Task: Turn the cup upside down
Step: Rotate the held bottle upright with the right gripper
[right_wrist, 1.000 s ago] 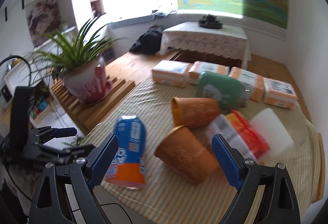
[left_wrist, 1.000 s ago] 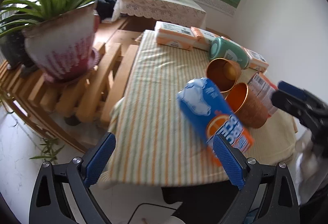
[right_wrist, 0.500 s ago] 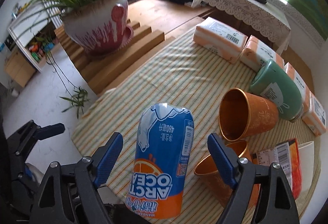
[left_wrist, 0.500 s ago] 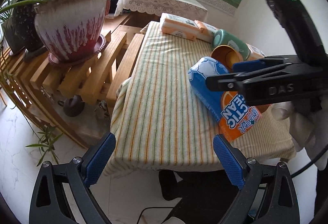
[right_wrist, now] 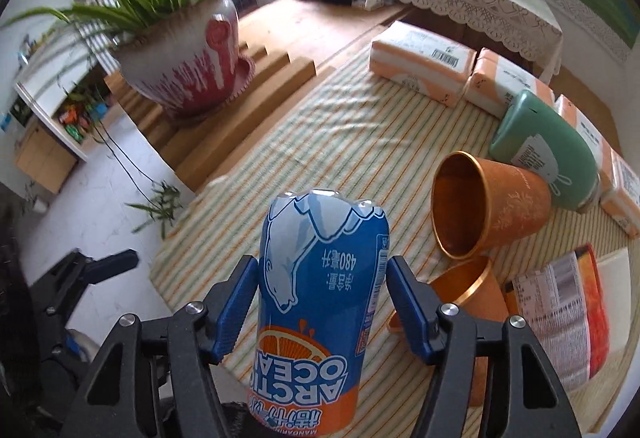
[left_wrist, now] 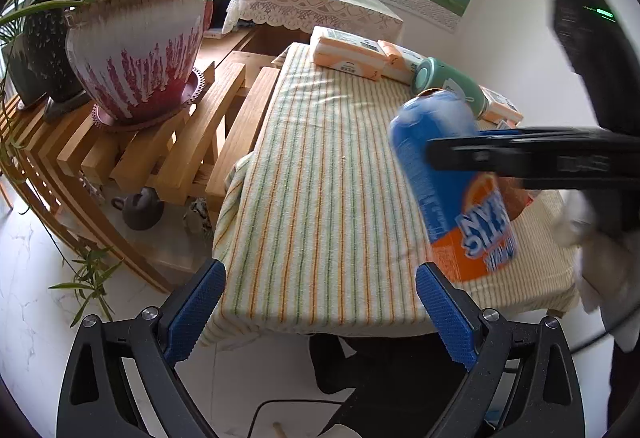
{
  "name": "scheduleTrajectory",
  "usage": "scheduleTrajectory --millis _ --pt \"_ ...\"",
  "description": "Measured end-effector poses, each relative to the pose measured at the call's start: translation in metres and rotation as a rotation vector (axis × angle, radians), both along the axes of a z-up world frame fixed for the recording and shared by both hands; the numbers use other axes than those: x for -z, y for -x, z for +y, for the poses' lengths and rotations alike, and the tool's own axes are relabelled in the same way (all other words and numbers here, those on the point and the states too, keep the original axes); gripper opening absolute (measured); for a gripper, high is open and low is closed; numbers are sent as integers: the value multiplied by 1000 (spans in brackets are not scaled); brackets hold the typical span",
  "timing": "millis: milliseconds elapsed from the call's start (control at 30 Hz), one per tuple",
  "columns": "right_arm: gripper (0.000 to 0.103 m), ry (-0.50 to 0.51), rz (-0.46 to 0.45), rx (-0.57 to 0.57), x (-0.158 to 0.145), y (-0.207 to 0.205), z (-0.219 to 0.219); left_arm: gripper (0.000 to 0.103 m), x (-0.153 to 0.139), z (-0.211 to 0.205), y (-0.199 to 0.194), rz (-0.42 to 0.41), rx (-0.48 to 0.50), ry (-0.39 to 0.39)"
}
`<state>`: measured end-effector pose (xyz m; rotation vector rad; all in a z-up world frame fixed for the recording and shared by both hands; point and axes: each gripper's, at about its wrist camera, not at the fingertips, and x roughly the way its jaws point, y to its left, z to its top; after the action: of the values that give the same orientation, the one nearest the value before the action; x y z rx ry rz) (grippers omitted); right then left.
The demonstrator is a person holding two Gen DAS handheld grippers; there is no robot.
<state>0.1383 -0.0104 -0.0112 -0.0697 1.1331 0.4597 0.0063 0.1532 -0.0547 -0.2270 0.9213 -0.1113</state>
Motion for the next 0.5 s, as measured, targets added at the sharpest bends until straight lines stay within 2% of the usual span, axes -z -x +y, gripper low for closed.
scheduleTrajectory --millis 200,300,367,500 --pt "62 -138 -155 103 -36 54 -54 98 -5 -11 0 -16 22 -1" --pt "62 -138 -256 188 -47 81 -84 98 -7 -23 0 -24 48 1" --pt "62 -99 -342 244 -52 98 -101 98 -8 -33 -1 -29 72 2" --pt "62 -83 -413 334 -45 116 -128 98 -9 -55 -4 -36 111 7"
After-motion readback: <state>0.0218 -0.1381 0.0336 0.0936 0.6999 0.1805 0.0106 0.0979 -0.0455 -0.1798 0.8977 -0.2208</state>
